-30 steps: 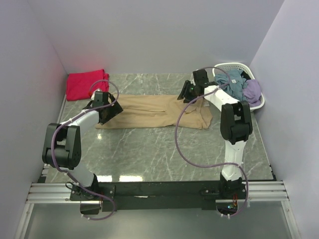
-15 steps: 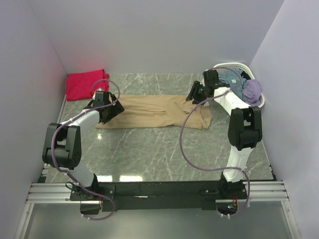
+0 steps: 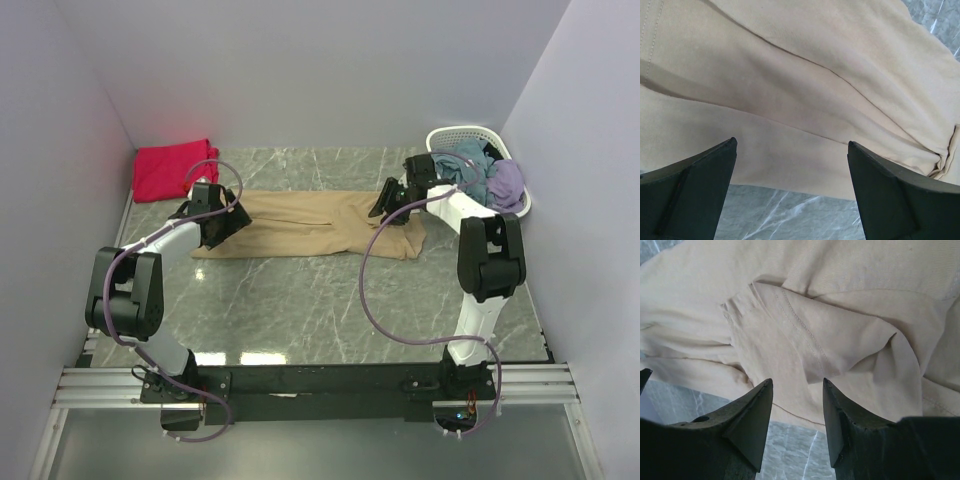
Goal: Fold and stack the t-shirts
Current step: Fold the tshirt
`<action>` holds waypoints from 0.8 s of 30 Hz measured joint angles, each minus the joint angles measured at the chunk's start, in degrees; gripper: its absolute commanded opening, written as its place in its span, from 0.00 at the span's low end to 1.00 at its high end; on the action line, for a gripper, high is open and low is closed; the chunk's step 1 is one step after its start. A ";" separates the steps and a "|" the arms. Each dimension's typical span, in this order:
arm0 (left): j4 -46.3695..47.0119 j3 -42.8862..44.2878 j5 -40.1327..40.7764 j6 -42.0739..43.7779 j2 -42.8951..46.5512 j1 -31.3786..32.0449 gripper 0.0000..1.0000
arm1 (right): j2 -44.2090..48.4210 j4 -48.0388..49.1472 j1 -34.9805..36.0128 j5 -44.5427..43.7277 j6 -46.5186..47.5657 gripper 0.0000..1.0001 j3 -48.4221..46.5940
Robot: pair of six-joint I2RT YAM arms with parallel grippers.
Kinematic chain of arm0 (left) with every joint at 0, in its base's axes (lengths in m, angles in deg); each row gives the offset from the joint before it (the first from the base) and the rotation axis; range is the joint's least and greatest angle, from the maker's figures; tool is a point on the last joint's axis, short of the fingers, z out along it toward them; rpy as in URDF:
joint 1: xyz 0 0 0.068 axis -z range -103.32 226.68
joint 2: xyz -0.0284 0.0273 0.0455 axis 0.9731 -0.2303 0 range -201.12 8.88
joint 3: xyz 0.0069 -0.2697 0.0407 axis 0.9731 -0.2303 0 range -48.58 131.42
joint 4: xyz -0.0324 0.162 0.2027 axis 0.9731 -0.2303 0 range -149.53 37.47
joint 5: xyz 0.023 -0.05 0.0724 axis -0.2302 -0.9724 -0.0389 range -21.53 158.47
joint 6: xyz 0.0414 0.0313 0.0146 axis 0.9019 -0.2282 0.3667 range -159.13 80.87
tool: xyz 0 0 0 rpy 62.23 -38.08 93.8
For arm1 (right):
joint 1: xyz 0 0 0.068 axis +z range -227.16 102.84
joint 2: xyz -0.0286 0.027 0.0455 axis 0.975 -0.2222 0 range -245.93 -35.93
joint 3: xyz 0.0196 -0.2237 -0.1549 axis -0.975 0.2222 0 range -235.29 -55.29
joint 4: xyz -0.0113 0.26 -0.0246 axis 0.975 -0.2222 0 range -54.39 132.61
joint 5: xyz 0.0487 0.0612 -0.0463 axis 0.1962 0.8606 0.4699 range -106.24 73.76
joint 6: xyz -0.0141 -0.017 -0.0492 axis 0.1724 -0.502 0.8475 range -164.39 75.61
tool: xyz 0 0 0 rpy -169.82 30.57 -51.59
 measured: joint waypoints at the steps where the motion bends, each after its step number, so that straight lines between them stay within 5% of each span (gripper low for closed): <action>1: -0.02 0.00 0.02 0.00 0.00 0.00 0.98 | -0.22 0.15 0.00 0.07 -0.24 0.51 0.00; 24: -0.31 0.63 0.04 0.39 -0.35 0.00 0.98 | -4.68 1.05 0.57 -0.04 -1.51 0.50 -0.24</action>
